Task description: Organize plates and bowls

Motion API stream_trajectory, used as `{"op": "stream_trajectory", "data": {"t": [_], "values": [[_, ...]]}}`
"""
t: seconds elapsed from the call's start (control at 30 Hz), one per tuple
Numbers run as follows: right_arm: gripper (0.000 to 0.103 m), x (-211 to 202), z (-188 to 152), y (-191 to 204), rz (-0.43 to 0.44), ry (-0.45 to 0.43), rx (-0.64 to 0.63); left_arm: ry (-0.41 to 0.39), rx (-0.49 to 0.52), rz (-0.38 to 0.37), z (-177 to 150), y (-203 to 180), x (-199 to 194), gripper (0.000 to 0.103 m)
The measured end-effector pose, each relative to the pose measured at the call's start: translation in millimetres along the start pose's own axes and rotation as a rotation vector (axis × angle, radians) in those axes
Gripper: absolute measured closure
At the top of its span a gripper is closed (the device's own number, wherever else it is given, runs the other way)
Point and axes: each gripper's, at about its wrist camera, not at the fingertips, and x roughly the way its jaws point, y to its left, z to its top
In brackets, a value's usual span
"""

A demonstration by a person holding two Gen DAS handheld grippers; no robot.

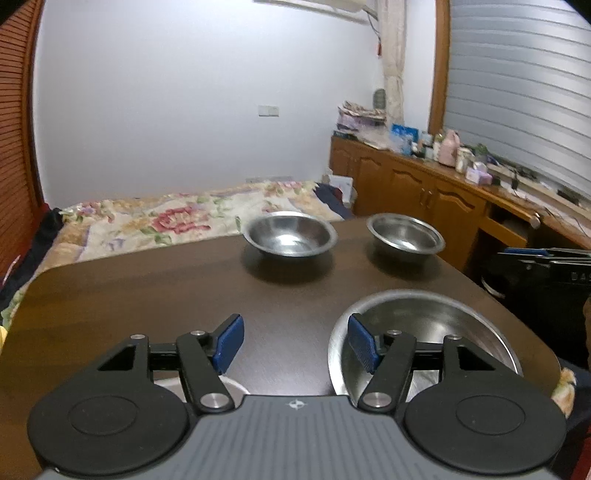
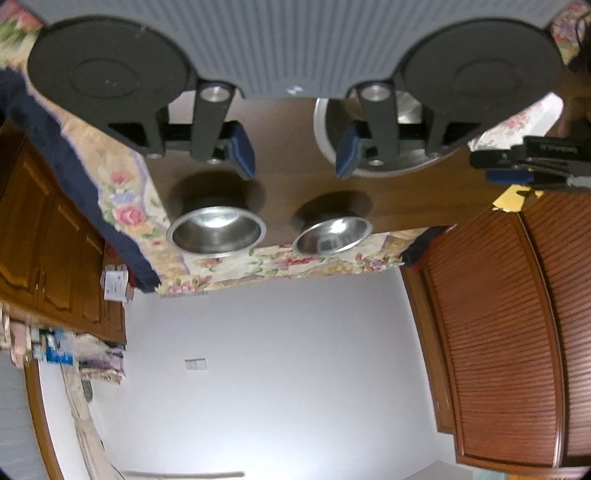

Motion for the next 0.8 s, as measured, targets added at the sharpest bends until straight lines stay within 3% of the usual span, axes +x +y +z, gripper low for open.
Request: {"op": "stream_trajectory", "data": {"t": [0.27, 0.4, 0.8], "values": [[0.053, 10, 45, -6, 0.029, -0.089, -0.092, -0.030, 0.027, 0.030, 36, 14, 21, 0.038], [0.053, 32, 63, -13, 0.058, -0.094, -0.124, -0.025, 0.030, 0.041, 52, 17, 43, 0.038], [0.053, 132, 73, -17, 0.153, 0.081, -0.178, 0.065, 0.012, 0.051, 78, 23, 121, 0.042]]}}
